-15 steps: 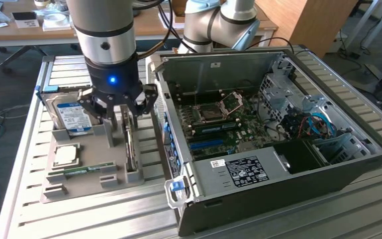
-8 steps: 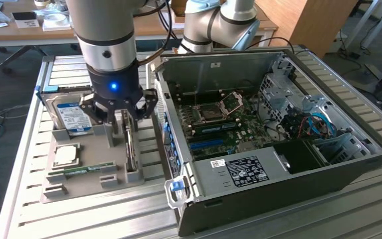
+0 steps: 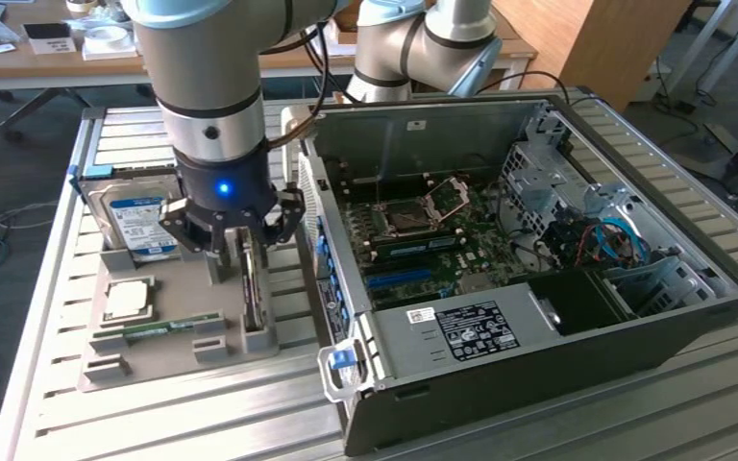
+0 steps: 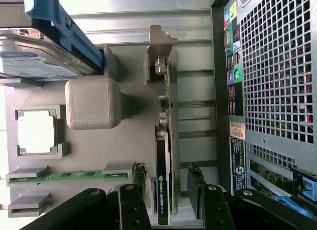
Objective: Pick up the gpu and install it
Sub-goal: 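Pick up the gpu and move the gpu toward the slot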
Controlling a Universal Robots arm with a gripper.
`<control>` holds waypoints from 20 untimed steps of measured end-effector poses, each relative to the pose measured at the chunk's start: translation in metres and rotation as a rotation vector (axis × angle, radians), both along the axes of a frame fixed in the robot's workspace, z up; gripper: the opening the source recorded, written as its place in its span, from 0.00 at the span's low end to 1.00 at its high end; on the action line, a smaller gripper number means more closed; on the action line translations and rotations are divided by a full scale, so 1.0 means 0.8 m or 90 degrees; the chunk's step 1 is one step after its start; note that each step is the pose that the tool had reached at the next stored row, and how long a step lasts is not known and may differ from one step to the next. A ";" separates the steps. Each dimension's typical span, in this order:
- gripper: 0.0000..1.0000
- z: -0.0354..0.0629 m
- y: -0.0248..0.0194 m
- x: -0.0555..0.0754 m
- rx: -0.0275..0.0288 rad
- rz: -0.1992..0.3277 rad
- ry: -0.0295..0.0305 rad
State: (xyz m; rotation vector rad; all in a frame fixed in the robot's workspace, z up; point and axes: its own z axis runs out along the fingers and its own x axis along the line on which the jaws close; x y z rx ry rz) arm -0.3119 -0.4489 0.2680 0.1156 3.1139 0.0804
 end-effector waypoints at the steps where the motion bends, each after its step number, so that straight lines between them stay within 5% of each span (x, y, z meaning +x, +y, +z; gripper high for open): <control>1: 0.47 0.000 0.0000 0.000 0.0001 0.000 0.0000; 20: 0.47 -0.029 0.0000 0.000 0.0025 0.000 0.0002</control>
